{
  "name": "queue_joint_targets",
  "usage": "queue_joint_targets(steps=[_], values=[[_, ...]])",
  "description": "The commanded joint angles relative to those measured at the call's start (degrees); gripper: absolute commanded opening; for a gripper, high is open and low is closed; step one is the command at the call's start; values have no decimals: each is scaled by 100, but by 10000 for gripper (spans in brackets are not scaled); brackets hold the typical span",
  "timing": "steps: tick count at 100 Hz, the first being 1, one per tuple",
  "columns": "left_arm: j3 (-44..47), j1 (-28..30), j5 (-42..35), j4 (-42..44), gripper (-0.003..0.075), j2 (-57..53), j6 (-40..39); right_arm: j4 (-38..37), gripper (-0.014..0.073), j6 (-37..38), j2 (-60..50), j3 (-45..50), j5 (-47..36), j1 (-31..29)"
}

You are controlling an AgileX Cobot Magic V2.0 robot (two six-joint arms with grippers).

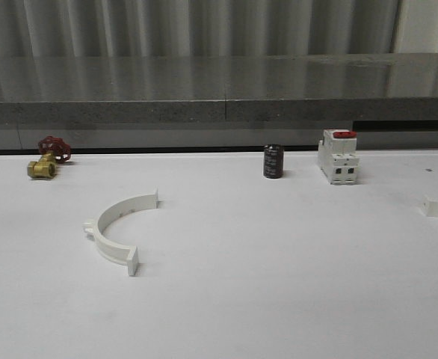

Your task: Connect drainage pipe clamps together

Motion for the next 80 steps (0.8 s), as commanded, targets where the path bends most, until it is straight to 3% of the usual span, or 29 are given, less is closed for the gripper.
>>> queue_joint_targets(steps=[1, 50, 80], values=[[-80, 4, -498, -52, -21, -174, 3, -57, -67, -40, -115, -95, -423, -18], [-38, 4, -449, -52, -21, -396, 3, -57, -67, -40, -115, -246, -538, -13], [-38, 4, -449, -52, -21, -396, 3, -102, -67, -40, 757, -1726, 1568, -6]])
